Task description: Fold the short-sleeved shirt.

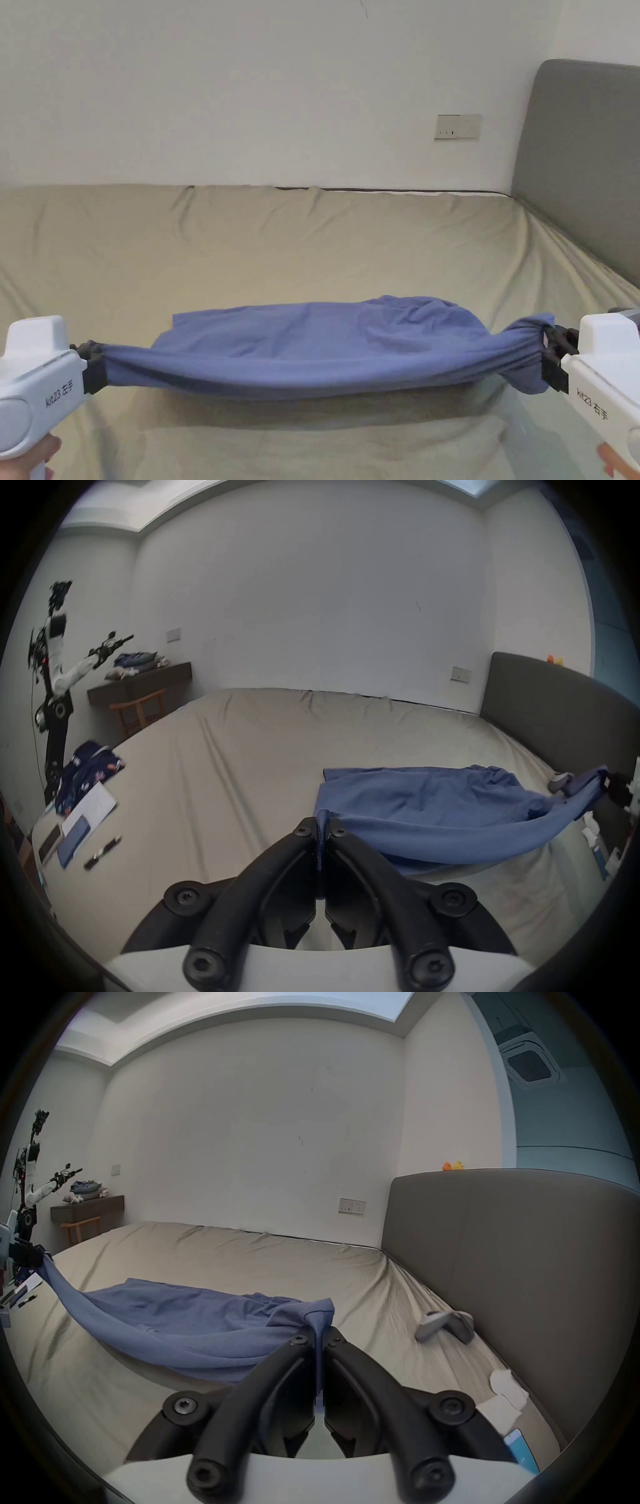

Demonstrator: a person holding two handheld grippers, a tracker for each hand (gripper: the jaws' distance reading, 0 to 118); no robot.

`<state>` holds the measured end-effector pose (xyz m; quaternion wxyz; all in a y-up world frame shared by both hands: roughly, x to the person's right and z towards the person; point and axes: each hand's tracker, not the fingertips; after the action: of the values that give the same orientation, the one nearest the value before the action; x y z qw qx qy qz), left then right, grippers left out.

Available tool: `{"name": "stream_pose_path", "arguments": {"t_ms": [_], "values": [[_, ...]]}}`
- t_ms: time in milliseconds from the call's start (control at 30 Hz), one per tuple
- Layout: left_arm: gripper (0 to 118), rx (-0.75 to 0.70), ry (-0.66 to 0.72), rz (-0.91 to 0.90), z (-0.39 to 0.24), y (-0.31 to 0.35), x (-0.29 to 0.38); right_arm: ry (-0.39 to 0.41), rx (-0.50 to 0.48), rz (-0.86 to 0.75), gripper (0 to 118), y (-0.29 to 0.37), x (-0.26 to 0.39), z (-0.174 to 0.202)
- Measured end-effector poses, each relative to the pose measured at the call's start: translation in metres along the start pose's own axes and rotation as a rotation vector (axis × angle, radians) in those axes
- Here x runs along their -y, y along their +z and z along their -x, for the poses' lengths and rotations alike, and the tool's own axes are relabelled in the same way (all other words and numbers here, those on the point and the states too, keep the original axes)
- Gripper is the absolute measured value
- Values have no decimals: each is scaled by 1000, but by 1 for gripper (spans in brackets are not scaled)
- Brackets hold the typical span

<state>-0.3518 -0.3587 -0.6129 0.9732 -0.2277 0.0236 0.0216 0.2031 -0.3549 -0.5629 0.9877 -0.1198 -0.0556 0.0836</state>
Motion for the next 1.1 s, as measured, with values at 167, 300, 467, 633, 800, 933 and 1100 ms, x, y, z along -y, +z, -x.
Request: {"name": "stream_pose_path", "arguments": {"t_ms": [167, 300, 467, 633, 800, 933, 1100], "values": [[0, 41, -24, 40, 16, 73, 55, 10, -54, 50, 3, 82, 34, -12], [0, 85, -41, 102, 24, 113, 95, 45, -80, 69, 3, 131, 71, -18], [0, 95, -94, 198, 30, 125, 139, 62, -90, 165, 3, 158, 114, -23], [0, 111, -104, 315, 30, 114, 169, 119, -108, 290, 3, 154, 152, -22], [0, 102, -135, 371, 32, 100, 183, 95, -138, 442, 3, 144, 181, -23], [31, 88, -105, 395, 32, 92, 194, 73, -144, 498, 5, 137, 192, -21], [76, 65, -79, 336, 22, 102, 178, -58, -92, 499, 67, 135, 178, -23]]}}
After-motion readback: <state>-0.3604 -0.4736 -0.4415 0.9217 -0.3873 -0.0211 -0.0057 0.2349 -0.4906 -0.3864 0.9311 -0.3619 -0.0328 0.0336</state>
